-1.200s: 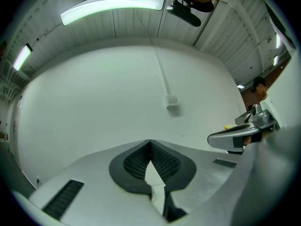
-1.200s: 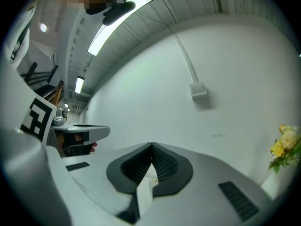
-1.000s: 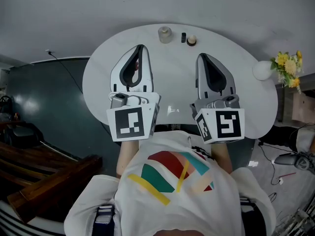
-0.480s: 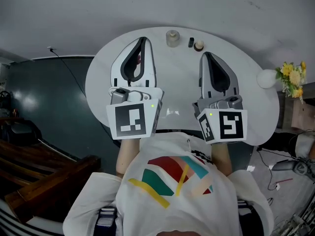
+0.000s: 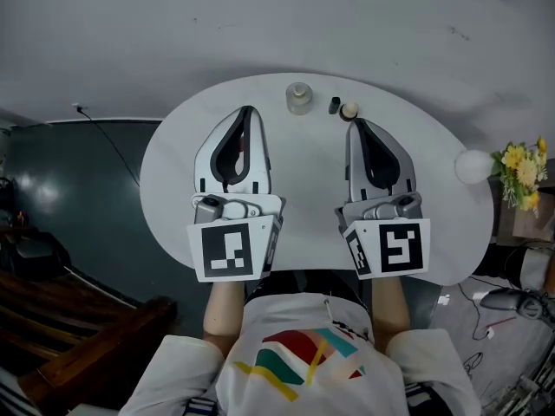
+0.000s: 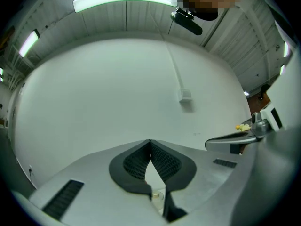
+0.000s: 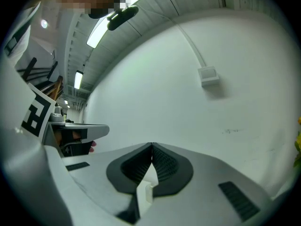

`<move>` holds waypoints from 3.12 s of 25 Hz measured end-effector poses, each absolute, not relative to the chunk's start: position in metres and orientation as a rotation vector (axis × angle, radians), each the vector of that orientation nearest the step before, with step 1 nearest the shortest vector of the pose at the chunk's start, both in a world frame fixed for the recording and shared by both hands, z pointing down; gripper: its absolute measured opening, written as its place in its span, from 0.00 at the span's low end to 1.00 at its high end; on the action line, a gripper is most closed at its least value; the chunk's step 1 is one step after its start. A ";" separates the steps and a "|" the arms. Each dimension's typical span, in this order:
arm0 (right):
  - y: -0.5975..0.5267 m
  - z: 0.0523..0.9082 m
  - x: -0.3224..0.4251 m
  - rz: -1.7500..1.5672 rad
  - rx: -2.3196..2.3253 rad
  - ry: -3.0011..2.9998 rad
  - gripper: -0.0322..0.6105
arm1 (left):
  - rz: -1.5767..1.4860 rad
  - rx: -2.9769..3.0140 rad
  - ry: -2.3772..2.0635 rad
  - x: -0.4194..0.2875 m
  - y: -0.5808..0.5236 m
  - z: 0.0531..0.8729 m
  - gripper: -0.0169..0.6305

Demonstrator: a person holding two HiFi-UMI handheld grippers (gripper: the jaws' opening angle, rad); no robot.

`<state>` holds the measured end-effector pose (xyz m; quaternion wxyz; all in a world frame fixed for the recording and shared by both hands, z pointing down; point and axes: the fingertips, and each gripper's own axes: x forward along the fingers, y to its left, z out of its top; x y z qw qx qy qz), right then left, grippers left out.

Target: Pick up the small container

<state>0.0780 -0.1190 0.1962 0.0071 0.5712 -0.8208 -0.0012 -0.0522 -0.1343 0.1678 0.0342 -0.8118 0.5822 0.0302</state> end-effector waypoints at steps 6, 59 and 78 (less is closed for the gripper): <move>-0.160 0.230 0.073 0.039 1.764 -2.555 0.07 | -0.003 -2.515 1.804 -0.045 -0.164 0.210 0.05; -0.293 0.454 0.014 0.394 1.640 -2.231 0.57 | -0.276 -2.637 2.034 -0.104 -0.225 0.400 0.05; -0.301 0.489 0.016 0.481 1.646 -2.165 0.57 | -0.332 -2.681 2.072 -0.107 -0.230 0.435 0.05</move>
